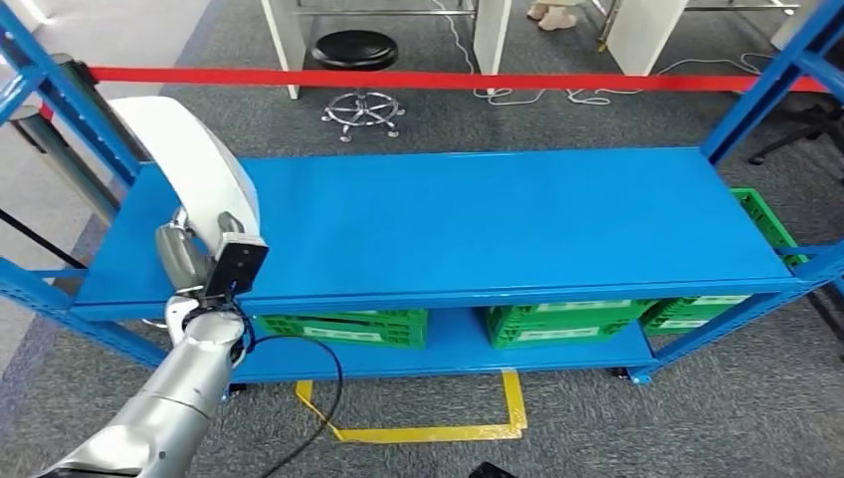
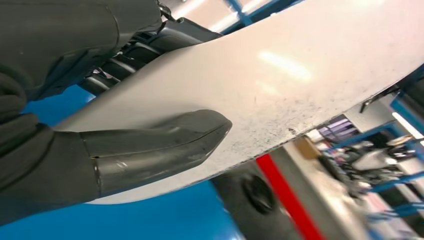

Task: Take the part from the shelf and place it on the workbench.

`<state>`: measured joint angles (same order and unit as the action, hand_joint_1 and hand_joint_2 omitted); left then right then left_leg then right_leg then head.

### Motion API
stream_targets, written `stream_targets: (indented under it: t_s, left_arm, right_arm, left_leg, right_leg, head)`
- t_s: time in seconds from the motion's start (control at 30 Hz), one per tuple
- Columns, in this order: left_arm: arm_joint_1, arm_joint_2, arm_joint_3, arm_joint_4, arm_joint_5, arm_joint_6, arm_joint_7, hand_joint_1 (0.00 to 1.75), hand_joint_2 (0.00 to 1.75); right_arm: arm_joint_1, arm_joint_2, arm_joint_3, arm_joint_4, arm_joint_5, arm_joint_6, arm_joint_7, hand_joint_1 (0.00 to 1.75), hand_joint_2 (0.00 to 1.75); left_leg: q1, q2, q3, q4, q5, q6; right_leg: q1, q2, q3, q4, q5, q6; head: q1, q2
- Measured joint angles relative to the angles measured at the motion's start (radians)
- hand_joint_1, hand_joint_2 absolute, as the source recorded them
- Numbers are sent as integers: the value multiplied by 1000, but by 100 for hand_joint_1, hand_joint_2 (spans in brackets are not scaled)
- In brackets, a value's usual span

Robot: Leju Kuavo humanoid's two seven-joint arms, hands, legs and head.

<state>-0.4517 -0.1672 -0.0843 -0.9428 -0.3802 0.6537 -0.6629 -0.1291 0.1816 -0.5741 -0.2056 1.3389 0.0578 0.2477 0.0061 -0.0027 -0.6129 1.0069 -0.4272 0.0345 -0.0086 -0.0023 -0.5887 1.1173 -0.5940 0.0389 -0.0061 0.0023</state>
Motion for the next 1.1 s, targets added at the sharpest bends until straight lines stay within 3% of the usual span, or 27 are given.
stream_targets:
  t_s: [0.07,0.1,0.13,0.23,0.3,0.4,0.47,0.53,0.6,0.63,0.67,0.77,0.8,0.9,0.93,0.97,1.07,1.1]
  left_arm:
    - [72,-11,-26,-110,122,-12,-25,175,175]
    - [119,-14,-49,-182,175,-14,-30,175,175]
    - [167,-18,-80,-262,222,-20,-33,175,175]
    - [289,-24,-176,-494,365,-131,-38,175,175]
    - [359,-31,-224,-614,462,-265,-41,175,175]
    - [426,-37,-264,-727,526,-369,-42,175,175]
    - [450,-40,-268,-773,566,-445,-42,175,175]
    - [479,-45,-262,-803,627,-605,-42,175,175]
    - [509,-46,-256,-816,692,-776,-42,175,175]
    - [521,-46,-254,-819,721,-840,-42,175,175]
    - [529,-46,-253,-819,742,-886,-42,175,175]
    - [536,-46,-252,-818,754,-960,-42,175,175]
    - [537,-46,-252,-816,741,-976,-42,175,175]
    - [543,-47,-250,-808,691,-1026,-41,175,175]
    - [546,-47,-249,-805,678,-1040,-41,175,175]
    - [548,-47,-249,-803,667,-1055,-41,175,175]
    - [557,-49,-244,-796,640,-1097,-41,175,175]
    - [560,-49,-243,-792,635,-1105,-41,175,175]
  right_arm:
    - [-6,0,-5,0,-1,-7,-2,0,175]
    - [-8,0,-8,0,-1,-8,-2,0,175]
    - [-8,0,-11,0,-1,-10,-1,0,175]
    - [3,1,-21,0,-3,-14,5,0,175]
    - [8,3,-28,1,-5,-18,7,0,175]
    - [8,11,-36,1,-7,-22,6,0,175]
    - [8,17,-40,1,-9,-24,5,0,175]
    - [7,19,-46,1,-10,-26,1,0,175]
    - [6,21,-51,0,-10,-27,-2,0,175]
    - [5,23,-53,0,-9,-26,-3,0,175]
    - [4,24,-54,0,-7,-26,-3,0,175]
    - [2,30,-56,0,-3,-24,-29,0,175]
    - [4,32,-56,0,-4,-27,-52,0,175]
    - [16,35,-61,0,-15,-51,-130,0,175]
    - [20,35,-64,0,-18,-58,-147,0,175]
    - [23,34,-68,0,-22,-63,-160,0,175]
    - [25,33,-76,0,-30,-66,-185,0,175]
    - [25,32,-78,0,-32,-65,-189,0,175]
  left_leg:
    - [-2,5,0,1,-2,3]
    - [-3,8,0,3,-3,4]
    - [-3,10,0,5,-5,5]
    - [-4,5,-2,16,-8,1]
    - [-7,1,-8,22,-6,-7]
    - [-10,3,-17,28,-3,-24]
    - [-9,3,-31,73,-49,-34]
    - [-5,2,-62,189,-133,-43]
    - [-3,2,-75,283,-185,-47]
    - [-3,2,-58,281,-185,-46]
    - [-2,2,-23,241,-170,-43]
    - [-7,3,115,35,-119,-28]
    - [-9,3,136,-1,-114,-24]
    - [-11,3,127,-14,-95,-12]
    - [-9,5,119,-17,-85,-7]
    - [-7,7,109,-20,-73,0]
    - [-7,11,67,-21,-40,10]
    - [-8,12,51,-20,-28,11]
  right_leg:
    - [-1,-1,-57,120,-44,5]
    - [-1,-3,-69,145,-43,7]
    - [-1,-4,-64,134,-24,8]
    - [-3,-2,14,-28,69,3]
    - [-1,1,43,-86,80,-4]
    - [-4,1,47,-100,78,-19]
    - [-9,-2,43,-105,87,-32]
    - [-8,-6,33,-106,97,-41]
    - [-6,-10,16,-105,111,-43]
    - [-5,-10,7,-105,119,-43]
    - [-4,-10,-2,-105,127,-43]
    - [2,-10,-21,-103,149,-34]
    - [3,-12,-25,-103,156,-28]
    - [1,-13,-31,-106,171,-9]
    - [0,-9,-38,-99,158,-4]
    - [1,-5,-49,-76,126,1]
    - [0,2,-86,88,-16,10]
    - [0,2,-86,136,-36,12]
  head:
    - [3,0]
    - [2,0]
    - [3,0]
    - [3,0]
    - [2,0]
    - [1,0]
    - [-2,0]
    - [-4,0]
    - [-5,0]
    - [-5,0]
    - [-5,0]
    - [-4,0]
    - [-4,0]
    - [-4,0]
    - [-3,0]
    - [-1,0]
    - [3,0]
    - [3,0]
